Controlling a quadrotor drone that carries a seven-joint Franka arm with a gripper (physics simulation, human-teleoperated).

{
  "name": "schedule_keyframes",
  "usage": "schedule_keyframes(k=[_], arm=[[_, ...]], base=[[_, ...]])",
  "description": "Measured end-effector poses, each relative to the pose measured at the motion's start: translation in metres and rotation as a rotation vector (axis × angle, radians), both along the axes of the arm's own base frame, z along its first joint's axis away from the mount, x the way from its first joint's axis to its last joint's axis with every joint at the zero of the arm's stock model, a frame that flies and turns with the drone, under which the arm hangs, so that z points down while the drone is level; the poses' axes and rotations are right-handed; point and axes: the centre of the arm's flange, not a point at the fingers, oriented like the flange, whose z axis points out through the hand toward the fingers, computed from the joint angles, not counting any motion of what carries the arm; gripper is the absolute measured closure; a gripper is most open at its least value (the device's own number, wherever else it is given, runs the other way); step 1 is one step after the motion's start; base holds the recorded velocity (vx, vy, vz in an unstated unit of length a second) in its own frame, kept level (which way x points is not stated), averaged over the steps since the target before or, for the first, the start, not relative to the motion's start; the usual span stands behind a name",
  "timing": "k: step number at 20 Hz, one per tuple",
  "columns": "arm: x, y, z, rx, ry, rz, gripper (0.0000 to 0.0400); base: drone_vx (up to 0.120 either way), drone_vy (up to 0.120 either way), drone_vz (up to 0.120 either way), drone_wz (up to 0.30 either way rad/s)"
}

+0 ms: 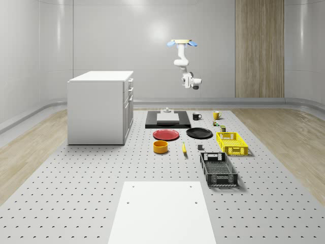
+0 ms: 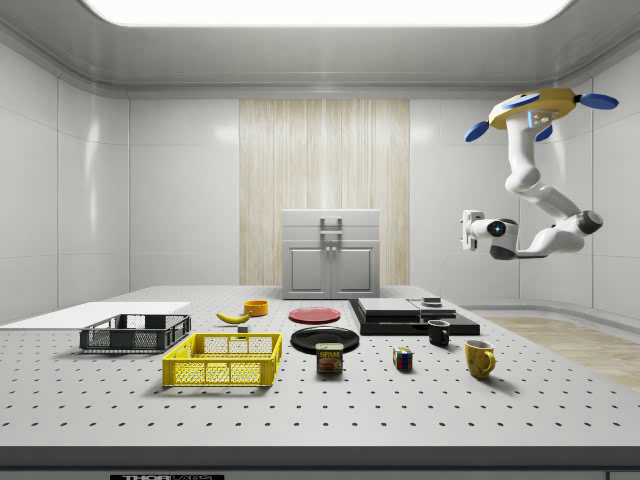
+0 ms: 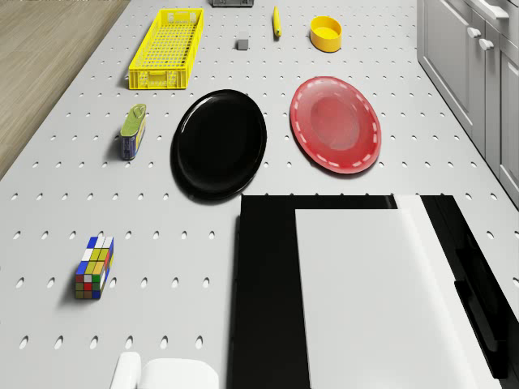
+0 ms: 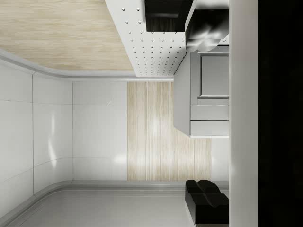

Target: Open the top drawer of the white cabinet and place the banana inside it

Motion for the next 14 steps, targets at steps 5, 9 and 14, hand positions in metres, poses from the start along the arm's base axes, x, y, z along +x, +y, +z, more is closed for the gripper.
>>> schedule_keyframes(k=[5,9,14], arm=[[0.0,0.0,-0.0005,0.005,0.0,0.0,0.0],[0.0,0.0,-0.0007,0.006,0.0,0.0,0.0],[0.0,-0.0001,-0.0008,0.007,0.0,0.0,0.0]], base=[[0.12,-0.12,0.12,0.0],[0.12,-0.12,0.12,0.0],[0.12,-0.12,0.12,0.0]])
